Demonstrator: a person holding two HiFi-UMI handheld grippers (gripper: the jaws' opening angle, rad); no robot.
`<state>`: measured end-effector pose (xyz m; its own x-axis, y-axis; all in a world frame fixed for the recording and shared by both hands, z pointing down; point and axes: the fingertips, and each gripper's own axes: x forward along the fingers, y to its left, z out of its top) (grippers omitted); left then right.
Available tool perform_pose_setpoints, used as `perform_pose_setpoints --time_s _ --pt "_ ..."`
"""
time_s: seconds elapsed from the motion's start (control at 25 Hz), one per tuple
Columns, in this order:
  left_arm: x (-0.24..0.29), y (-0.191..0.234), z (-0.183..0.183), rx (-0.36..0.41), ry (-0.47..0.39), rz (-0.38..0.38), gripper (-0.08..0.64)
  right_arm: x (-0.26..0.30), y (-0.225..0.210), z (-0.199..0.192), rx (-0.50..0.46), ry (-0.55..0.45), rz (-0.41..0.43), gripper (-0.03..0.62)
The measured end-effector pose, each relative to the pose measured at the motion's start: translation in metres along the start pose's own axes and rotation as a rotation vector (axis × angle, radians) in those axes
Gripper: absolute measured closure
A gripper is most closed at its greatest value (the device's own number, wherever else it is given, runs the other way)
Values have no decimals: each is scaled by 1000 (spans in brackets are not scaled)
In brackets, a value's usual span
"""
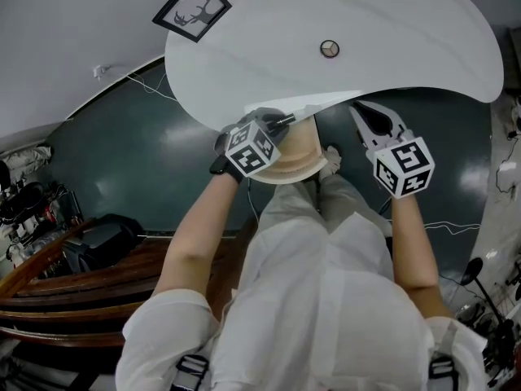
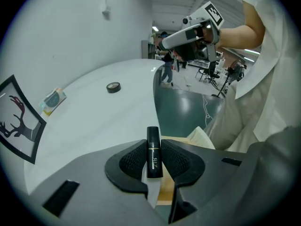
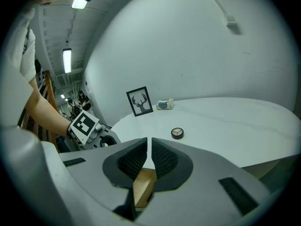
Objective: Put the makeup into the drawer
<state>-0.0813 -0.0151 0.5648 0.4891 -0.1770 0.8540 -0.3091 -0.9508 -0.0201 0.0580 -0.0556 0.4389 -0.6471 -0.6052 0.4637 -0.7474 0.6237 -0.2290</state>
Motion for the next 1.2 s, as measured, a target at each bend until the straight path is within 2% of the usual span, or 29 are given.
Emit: perform_pose_setpoints --time_s 0.44,0.6,0.68,0.88,1.2 --pt "23 -55 -8 -3 0 -74 457 -1 -1 -7 -10 13 14 581" --pt "33 -65 -14 55 8 -54 457 2 -3 -10 -11 15 13 581" --pt "39 -71 -16 65 5 -69 457 3 -5 -13 -10 17 10 581" --pt "57 -83 -26 13 7 -103 457 3 -7 -22 -3 29 7 581" --pt "99 -87 -55 -23 46 -134 457 0 -11 -37 3 47 -13 581"
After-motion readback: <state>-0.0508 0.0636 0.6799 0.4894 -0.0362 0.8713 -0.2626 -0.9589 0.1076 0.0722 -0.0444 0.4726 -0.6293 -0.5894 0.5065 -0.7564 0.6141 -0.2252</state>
